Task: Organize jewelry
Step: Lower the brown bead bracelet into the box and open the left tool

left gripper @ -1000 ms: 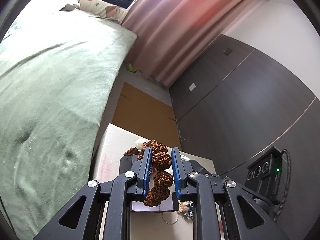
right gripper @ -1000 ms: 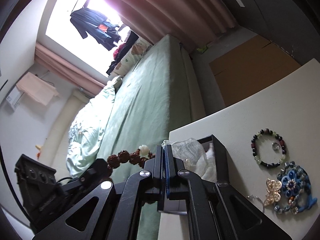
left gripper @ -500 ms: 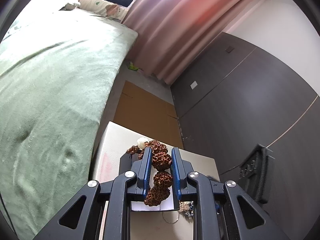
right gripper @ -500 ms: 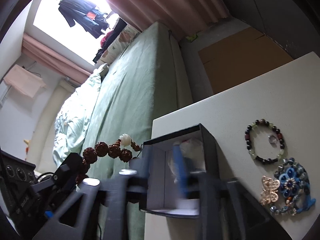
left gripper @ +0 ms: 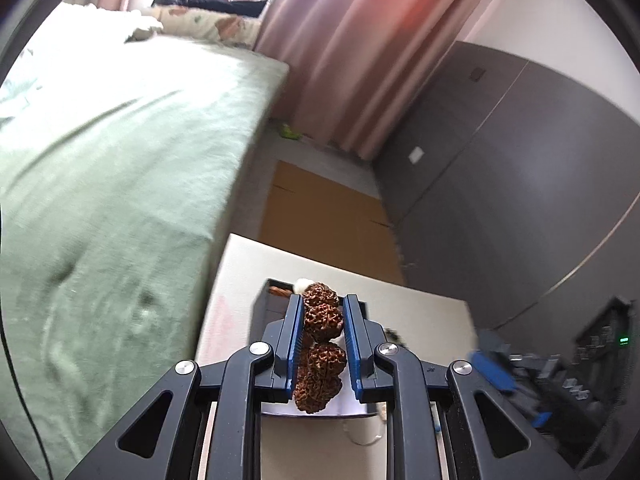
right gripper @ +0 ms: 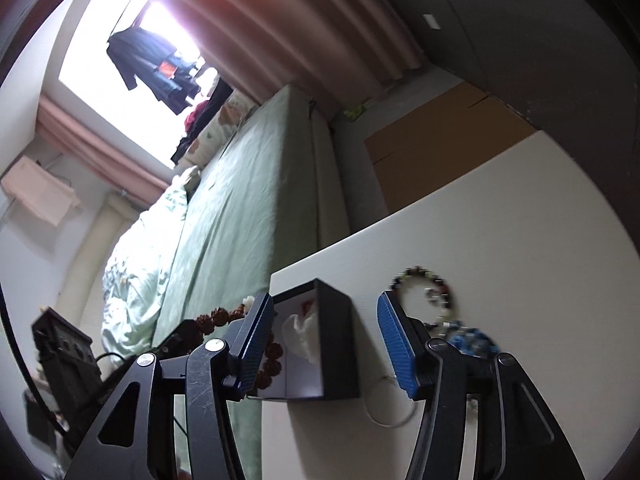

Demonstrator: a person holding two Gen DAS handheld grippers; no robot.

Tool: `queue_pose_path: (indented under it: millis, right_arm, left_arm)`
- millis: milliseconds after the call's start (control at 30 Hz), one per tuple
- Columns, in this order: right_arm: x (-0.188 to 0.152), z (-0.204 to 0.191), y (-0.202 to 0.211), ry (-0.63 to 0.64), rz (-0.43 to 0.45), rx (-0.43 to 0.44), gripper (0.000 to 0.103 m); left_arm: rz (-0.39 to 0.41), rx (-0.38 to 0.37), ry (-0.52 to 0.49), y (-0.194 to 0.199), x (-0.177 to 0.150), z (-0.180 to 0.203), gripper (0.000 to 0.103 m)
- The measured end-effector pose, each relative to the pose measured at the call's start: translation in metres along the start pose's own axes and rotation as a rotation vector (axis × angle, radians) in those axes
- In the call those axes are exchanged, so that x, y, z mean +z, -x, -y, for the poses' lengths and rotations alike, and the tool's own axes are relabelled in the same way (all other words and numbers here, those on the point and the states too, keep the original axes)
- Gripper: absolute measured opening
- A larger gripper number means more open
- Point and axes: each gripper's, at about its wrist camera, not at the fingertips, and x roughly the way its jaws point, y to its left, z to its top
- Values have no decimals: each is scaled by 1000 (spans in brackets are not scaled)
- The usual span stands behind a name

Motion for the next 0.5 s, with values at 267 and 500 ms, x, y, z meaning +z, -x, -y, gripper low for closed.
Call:
queue_pose_path:
  millis: [267, 500]
  right_arm:
    - [9, 23, 20, -52, 5, -13, 55]
    - [17, 40, 34, -100, 34, -12, 55]
  left_arm:
    - [-5, 151, -35, -31, -19, 26, 21]
    - [-134, -18, 44, -67, -30, 38, 25]
